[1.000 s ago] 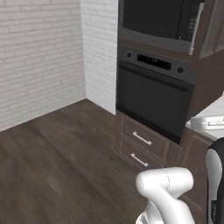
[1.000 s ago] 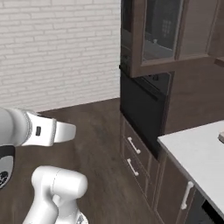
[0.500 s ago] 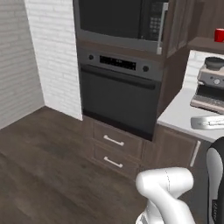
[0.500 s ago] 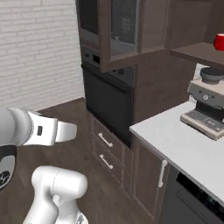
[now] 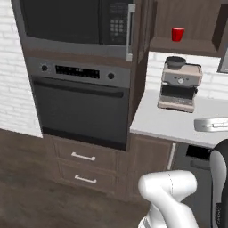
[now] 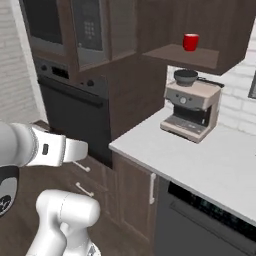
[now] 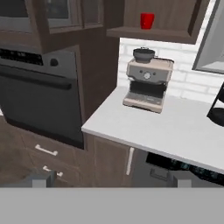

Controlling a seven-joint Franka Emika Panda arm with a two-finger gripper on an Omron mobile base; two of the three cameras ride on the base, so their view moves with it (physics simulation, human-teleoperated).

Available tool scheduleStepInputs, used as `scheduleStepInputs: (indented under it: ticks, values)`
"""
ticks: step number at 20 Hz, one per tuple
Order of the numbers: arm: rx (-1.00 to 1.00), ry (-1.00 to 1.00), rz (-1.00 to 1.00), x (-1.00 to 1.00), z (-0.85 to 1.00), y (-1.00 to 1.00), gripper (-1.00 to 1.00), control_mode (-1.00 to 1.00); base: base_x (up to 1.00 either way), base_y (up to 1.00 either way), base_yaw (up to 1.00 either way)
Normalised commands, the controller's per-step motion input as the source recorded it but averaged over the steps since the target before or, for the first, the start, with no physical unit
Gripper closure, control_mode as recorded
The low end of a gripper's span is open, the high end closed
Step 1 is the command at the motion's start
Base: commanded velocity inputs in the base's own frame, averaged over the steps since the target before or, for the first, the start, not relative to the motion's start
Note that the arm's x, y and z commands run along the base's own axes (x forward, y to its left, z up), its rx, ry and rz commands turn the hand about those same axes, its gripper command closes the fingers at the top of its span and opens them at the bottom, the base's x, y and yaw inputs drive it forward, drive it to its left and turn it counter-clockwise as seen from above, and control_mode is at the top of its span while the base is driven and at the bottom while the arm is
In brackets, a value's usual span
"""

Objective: Gather all objects into one cabinet and sort the glasses and bowls to opposite sides.

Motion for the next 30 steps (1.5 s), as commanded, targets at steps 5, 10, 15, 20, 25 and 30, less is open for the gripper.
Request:
scheduleStepInputs:
  ticks: [5, 10, 15, 20, 25, 30]
  values:
    - [0.00, 0.00, 0.00, 0.00, 0.00, 0.00, -1.00, 1.00, 0.62, 0.00, -0.48]
    - [0.00, 0.00, 0.00, 0.00, 0.00, 0.00, -1.00, 1.00, 0.58, 0.00, -0.43]
    - [0.00, 0.00, 0.00, 0.00, 0.00, 0.00, -1.00, 1.00, 0.09, 0.02, -0.13]
    - [0.00, 0.00, 0.00, 0.00, 0.00, 0.00, -1.00, 1.00, 0.15, 0.00, -0.01]
    - [0.00, 0.00, 0.00, 0.00, 0.00, 0.00, -1.00, 1.00, 0.43, 0.00, -0.22]
    - [0.00, 0.00, 0.00, 0.00, 0.00, 0.00, -1.00, 1.00, 0.22, 0.11, -0.17]
